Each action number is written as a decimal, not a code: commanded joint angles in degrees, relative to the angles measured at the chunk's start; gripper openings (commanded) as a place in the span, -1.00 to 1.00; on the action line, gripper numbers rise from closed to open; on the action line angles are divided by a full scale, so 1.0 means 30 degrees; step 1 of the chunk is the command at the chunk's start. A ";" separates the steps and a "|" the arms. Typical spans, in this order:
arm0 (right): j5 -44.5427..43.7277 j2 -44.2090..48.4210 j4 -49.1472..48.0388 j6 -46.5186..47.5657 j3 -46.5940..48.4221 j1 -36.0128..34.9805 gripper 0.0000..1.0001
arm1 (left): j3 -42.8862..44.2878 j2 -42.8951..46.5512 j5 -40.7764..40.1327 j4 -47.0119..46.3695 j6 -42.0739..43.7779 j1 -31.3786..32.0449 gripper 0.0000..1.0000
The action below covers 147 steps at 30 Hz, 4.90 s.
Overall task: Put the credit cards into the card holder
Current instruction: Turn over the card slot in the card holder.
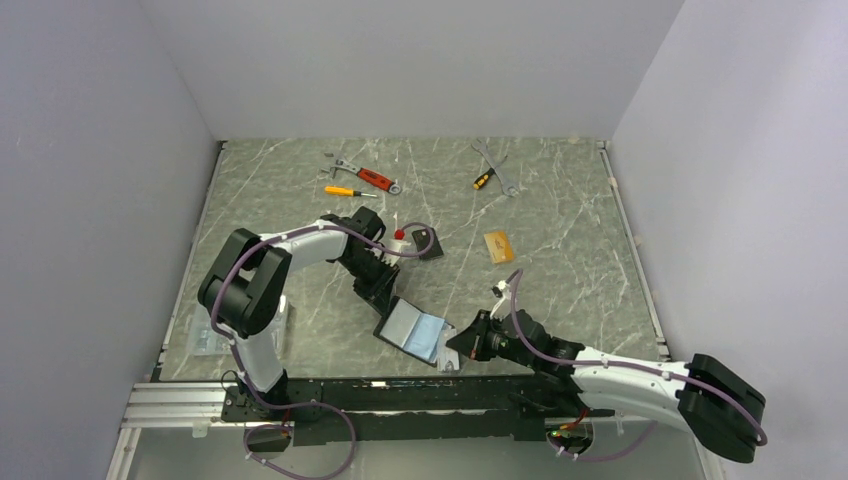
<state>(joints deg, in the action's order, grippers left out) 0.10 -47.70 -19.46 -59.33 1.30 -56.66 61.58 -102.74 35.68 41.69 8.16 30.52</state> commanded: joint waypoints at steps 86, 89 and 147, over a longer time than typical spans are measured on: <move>0.4112 -0.8107 -0.5499 0.0819 0.4300 0.2890 -1.00 | -0.0280 -0.0760 0.3598 -0.0778 0.0580 -0.1245 -0.37; 0.3249 -0.7212 -0.5142 0.0663 0.4135 0.2894 -1.00 | -0.0803 -0.0620 0.3718 -0.1237 0.0393 -0.1105 -0.41; -0.8950 -0.3887 0.9732 0.3395 0.7814 -0.2432 -1.00 | -0.2605 0.5821 -0.0804 -0.1796 0.8997 0.6142 -0.45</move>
<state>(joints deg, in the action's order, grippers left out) -26.55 -60.55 7.49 -50.06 24.38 -64.20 57.49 -89.67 36.07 40.10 32.58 44.97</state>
